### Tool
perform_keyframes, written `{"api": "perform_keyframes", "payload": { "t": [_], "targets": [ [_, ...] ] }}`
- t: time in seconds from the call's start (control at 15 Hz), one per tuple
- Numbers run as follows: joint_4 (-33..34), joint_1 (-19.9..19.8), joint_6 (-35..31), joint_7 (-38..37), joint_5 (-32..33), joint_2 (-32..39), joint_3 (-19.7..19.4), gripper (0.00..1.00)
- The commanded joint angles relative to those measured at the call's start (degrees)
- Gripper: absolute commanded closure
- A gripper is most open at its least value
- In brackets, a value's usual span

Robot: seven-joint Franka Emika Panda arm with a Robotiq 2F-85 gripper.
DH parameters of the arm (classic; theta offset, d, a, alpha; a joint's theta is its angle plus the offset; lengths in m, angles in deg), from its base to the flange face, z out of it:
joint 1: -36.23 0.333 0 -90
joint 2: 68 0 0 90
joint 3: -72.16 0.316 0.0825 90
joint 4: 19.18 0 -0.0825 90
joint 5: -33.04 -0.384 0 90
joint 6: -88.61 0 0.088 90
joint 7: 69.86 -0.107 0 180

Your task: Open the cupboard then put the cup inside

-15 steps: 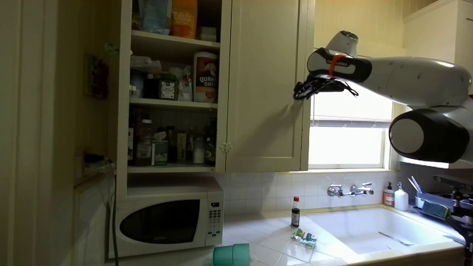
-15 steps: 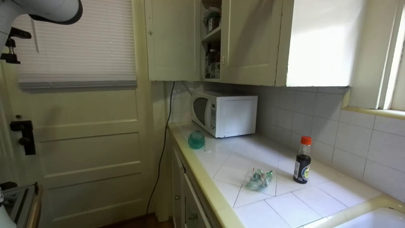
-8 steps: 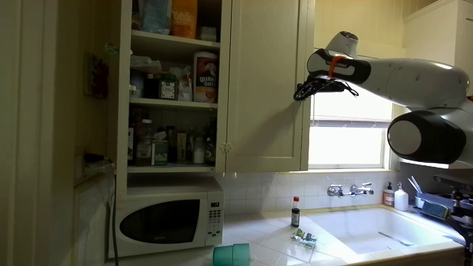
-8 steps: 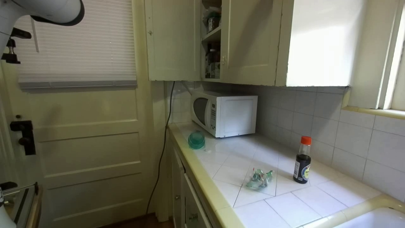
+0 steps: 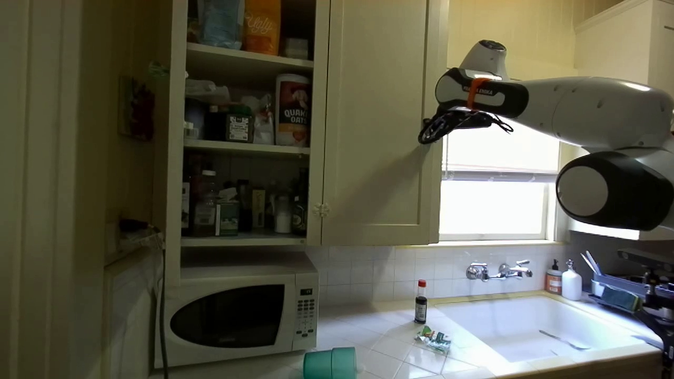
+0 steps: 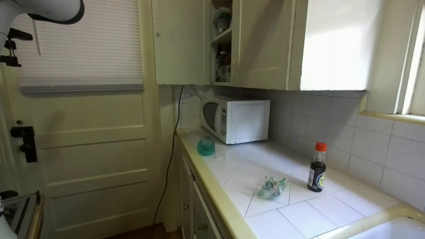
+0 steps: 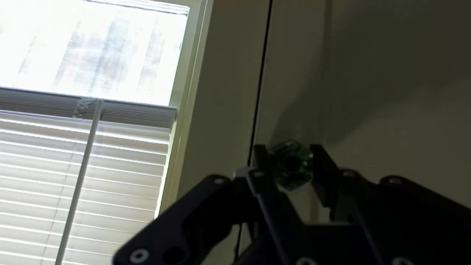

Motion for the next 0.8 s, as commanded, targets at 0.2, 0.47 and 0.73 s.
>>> {"api": "perform_keyframes", "payload": {
  "t": [0.2,0.47,0.73],
  "targets": [
    [-17.30,6.65,0.47,-1.02,7.25,-15.21,1.39,0.92],
    [-27.92,7.82,-0.57,5.67,7.17,-24.30,3.67,0.92],
    [-35.26,9.75,-0.73,10.28,8.31,-33.17,7.13,0.28]
  ]
}}
